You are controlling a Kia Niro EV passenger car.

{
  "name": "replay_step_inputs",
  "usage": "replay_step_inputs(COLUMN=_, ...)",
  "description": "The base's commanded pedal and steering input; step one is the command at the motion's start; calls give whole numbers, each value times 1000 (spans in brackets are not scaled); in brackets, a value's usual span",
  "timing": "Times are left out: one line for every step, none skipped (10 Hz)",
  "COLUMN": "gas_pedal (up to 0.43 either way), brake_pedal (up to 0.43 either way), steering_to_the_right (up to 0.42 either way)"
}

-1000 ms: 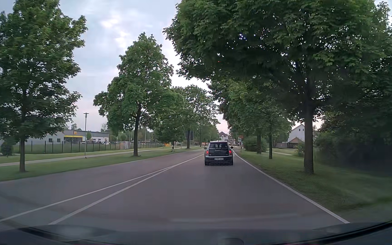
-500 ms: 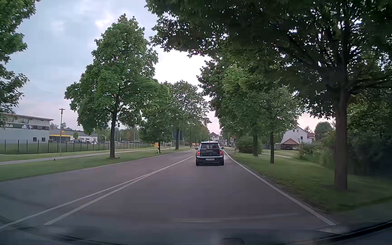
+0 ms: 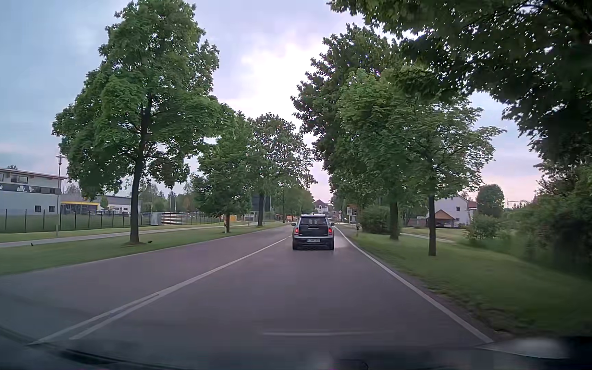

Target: Follow the waypoints while adhering to traffic rules and regulations

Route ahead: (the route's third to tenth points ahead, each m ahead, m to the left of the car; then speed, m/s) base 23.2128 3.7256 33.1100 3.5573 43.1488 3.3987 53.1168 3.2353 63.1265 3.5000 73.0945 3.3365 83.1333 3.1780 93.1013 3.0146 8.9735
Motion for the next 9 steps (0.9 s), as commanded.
replay_step_inputs(gas_pedal=157, brake_pedal=0, steering_to_the_right=3)
replay_step_inputs(gas_pedal=157, brake_pedal=0, steering_to_the_right=2)
replay_step_inputs(gas_pedal=157, brake_pedal=0, steering_to_the_right=1)
replay_step_inputs(gas_pedal=157, brake_pedal=0, steering_to_the_right=1)
replay_step_inputs(gas_pedal=157, brake_pedal=0, steering_to_the_right=1)
replay_step_inputs(gas_pedal=157, brake_pedal=0, steering_to_the_right=1)
replay_step_inputs(gas_pedal=157, brake_pedal=0, steering_to_the_right=1)
replay_step_inputs(gas_pedal=157, brake_pedal=0, steering_to_the_right=1)
replay_step_inputs(gas_pedal=157, brake_pedal=0, steering_to_the_right=2)
